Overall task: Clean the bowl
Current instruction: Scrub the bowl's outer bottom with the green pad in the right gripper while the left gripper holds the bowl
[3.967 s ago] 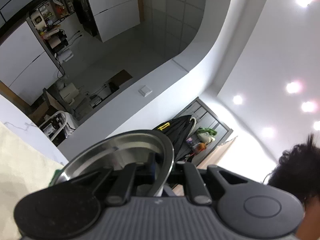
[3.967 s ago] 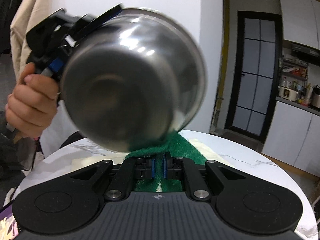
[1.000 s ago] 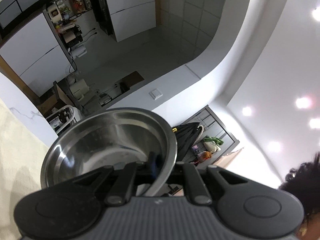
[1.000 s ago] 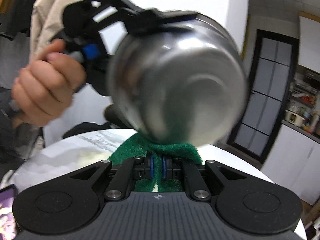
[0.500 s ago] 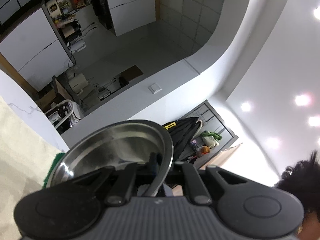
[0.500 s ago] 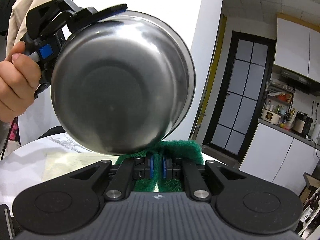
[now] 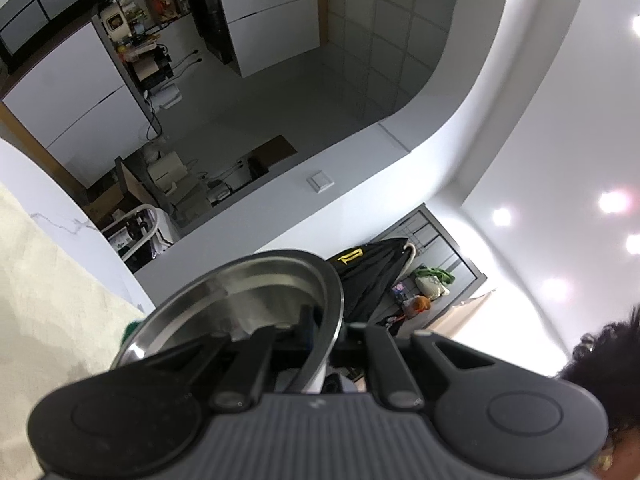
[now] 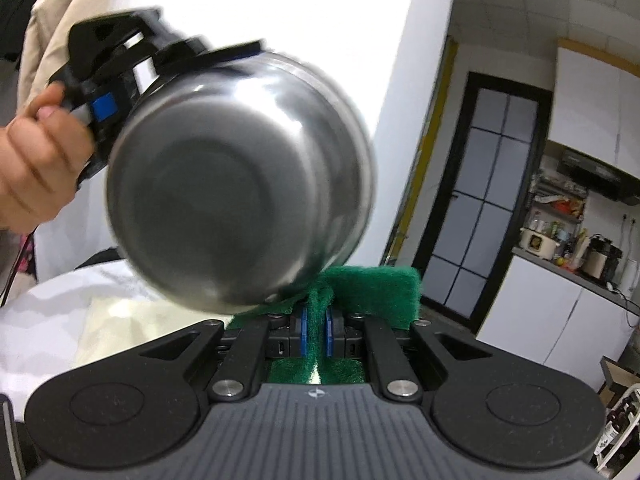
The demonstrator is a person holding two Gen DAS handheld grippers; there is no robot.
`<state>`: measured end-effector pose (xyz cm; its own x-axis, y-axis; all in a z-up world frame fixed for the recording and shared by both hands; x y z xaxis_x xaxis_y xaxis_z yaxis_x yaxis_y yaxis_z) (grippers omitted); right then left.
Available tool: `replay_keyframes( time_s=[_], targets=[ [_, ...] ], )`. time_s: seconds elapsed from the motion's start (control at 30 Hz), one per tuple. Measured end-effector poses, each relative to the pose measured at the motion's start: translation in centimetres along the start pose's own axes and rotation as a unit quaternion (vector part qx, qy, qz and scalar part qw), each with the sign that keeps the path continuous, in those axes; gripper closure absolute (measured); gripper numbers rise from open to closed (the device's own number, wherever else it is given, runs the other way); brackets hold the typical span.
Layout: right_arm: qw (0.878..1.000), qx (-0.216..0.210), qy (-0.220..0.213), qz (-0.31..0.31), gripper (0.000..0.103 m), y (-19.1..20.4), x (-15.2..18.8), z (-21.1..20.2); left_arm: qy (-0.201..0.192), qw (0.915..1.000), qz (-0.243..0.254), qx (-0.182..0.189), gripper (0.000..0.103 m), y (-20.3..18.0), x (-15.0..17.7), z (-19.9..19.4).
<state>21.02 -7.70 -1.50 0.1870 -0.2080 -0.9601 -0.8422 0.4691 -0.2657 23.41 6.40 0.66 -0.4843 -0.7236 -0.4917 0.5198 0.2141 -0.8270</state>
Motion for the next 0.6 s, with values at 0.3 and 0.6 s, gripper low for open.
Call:
replay_keyframes(
  time_s=[0.3, 0.6],
  targets=[
    [0.996, -0.086, 0.013, -0.031, 0.094, 4.5, 0.0, -0.2, -0.006, 1.0000, -0.003, 0.002, 0.097, 0.0, 0.1, 0.2],
    [0.990, -0.134, -0.023, -0.036, 0.094, 7.5, -2.0, -1.9, -0.003, 0.9997, 0.005, -0.023, 0.096, 0.9, 0.2, 0.3]
  ],
)
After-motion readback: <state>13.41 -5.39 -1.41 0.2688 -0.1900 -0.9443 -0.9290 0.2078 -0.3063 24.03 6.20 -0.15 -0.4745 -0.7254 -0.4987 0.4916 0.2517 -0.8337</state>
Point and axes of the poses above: each gripper's, at about its wrist camera, not at the fingertips, and z roughly the way its jaws point, y to its left, x to its underside, the point moved 8 cm from there along z, roughly the way its jaws point, and after that the axes turned 11 degrees about -y, right-handed, at the moved point
